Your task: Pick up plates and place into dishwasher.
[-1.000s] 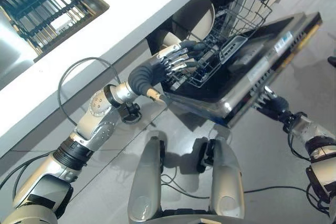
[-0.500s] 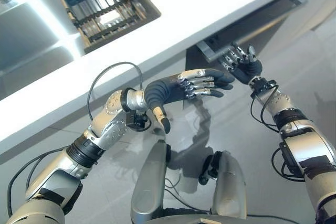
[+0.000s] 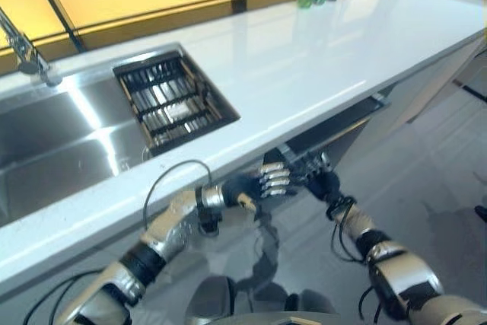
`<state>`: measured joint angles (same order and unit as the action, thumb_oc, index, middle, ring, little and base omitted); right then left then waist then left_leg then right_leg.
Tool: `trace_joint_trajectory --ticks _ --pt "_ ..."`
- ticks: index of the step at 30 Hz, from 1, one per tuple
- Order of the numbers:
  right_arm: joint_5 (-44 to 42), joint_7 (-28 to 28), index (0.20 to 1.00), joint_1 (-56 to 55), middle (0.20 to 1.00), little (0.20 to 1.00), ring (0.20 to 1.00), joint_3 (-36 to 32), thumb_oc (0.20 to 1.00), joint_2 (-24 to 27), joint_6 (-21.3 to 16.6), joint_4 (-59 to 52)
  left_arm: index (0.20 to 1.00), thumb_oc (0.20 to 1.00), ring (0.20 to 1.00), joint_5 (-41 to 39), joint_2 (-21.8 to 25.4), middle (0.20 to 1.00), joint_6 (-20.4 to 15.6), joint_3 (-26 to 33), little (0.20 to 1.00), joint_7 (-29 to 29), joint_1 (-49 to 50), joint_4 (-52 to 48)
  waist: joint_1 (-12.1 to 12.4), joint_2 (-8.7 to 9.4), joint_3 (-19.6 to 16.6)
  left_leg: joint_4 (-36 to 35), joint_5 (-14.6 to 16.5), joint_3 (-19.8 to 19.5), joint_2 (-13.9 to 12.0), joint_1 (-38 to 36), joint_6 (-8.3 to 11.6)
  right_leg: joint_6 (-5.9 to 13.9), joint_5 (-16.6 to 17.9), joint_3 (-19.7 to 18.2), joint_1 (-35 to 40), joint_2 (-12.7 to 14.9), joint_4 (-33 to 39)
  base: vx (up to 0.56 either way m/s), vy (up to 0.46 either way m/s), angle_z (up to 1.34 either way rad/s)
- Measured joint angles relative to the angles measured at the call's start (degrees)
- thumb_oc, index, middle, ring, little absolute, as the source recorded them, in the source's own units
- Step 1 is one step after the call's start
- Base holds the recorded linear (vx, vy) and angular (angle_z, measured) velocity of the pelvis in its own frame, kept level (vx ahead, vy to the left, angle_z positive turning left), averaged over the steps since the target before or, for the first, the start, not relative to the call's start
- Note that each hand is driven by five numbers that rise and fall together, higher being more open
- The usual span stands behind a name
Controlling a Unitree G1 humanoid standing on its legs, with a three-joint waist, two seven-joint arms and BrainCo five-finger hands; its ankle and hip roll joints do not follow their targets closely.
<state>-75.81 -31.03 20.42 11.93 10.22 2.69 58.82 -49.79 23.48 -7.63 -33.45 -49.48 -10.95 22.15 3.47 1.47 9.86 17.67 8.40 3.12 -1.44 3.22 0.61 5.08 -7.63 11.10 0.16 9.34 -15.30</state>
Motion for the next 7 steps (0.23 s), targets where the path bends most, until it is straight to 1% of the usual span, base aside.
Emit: trace_joint_trajectory --ticks 2,4,6,7 --pt "3.8 0.2 1.0 -6.4 1.0 1.0 1.0 0.4 1.0 -2.3 0.7 -2.5 1.0 1.0 1.0 2.1 -1.9 1.0 -0.6 1.9 1.0 0.0 4.0 6.1 -1.1 0.74 -1.6 -3.0 -1.1 0.3 -0.1 -1.6 0.13 -0.07 1.4 -0.1 1.7 -0.5 3.4 0.06 0.01 -0.09" --pt "6.3 0.9 1.0 -10.0 1.0 1.0 1.0 2.1 1.0 -2.8 2.3 -2.8 1.0 1.0 1.0 4.2 -2.3 1.0 -1.0 2.9 1.0 0.0 6.2 9.5 -1.3 1.2 -2.2 -4.7 -1.8 1.0 -0.2 -2.6 0.23 -0.1 2.4 -0.9 2.2 -0.8 5.3 0.07 0.011 -0.16" --pt "6.9 3.7 1.0 -13.7 1.0 1.0 1.0 1.9 1.0 -3.1 5.3 -3.3 1.0 1.0 1.0 5.9 -4.1 1.0 -2.1 5.7 1.0 0.7 8.0 14.1 -1.3 1.48 -3.3 -7.7 -3.3 1.5 -0.1 -3.9 0.34 -0.09 4.0 -1.3 3.2 -1.1 8.0 0.04 0.02 -0.15" --pt "7.3 5.0 1.0 -15.9 1.0 1.0 1.0 2.2 1.0 -3.3 6.8 -3.2 1.0 1.0 1.0 6.4 -4.4 1.0 -2.2 5.8 1.0 1.4 8.7 15.0 -2.0 1.65 -3.7 -9.1 -4.0 1.6 0.0 -4.4 0.39 -0.1 4.6 -1.3 3.5 -1.2 9.2 0.0 0.0 0.0"
